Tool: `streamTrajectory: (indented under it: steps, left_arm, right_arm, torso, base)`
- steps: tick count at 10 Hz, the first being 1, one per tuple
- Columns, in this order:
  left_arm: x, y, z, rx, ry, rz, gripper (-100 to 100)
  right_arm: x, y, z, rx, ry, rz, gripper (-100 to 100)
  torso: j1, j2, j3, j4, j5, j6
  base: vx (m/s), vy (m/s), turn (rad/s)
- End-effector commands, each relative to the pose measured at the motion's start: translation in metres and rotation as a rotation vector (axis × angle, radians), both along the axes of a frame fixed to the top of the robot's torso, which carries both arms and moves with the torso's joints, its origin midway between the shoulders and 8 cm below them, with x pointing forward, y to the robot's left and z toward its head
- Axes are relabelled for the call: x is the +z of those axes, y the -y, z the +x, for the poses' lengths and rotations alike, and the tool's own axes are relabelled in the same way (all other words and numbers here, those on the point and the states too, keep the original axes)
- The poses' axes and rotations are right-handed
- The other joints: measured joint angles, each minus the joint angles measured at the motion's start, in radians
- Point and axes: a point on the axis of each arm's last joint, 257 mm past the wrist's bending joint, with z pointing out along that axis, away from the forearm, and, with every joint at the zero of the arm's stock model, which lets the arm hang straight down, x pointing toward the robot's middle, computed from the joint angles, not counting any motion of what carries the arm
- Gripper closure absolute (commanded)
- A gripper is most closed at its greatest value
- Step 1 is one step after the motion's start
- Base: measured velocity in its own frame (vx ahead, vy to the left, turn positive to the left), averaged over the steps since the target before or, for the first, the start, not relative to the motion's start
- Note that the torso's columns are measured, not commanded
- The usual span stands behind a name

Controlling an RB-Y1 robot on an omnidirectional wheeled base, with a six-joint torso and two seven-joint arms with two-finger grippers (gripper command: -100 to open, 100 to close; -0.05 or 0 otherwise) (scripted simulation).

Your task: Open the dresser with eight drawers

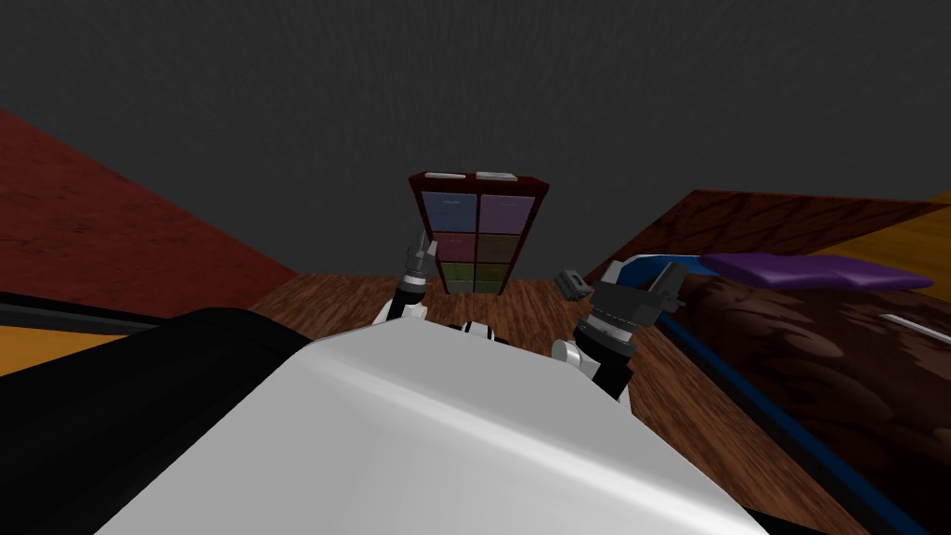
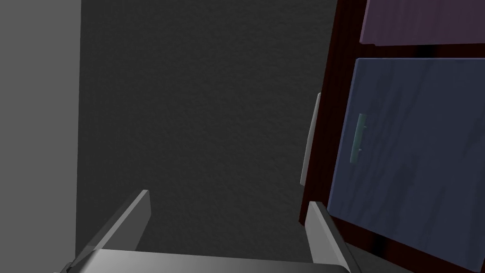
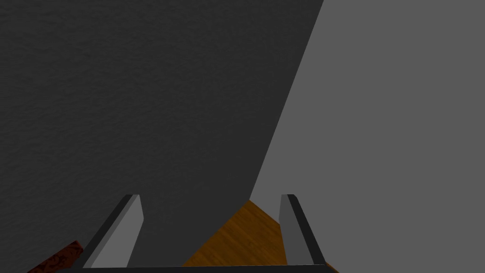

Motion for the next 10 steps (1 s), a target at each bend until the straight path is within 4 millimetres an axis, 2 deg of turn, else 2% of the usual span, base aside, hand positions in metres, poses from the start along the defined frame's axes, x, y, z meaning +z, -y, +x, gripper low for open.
streamTrajectory:
  steps: [1, 10]
  left_arm:
    - [-0.019, -0.004, 0.010, 0.000, -0.040, 0.021, -100]
    - [-0.089, -0.021, 0.036, 0.032, -0.175, 0.027, -100]
  right_arm:
    - [0.000, 0.000, 0.000, 0.000, 0.000, 0.000, 0]
    - [0.000, 0.000, 0.000, 0.000, 0.000, 0.000, 0]
  torso:
    - [0.000, 0.001, 0.000, 0.000, 0.000, 0.000]
    - [0.000, 0.002, 0.001, 0.001, 0.000, 0.000]
  base:
    - [0.119, -0.079, 0.007]
    - [0.101, -0.087, 0.007]
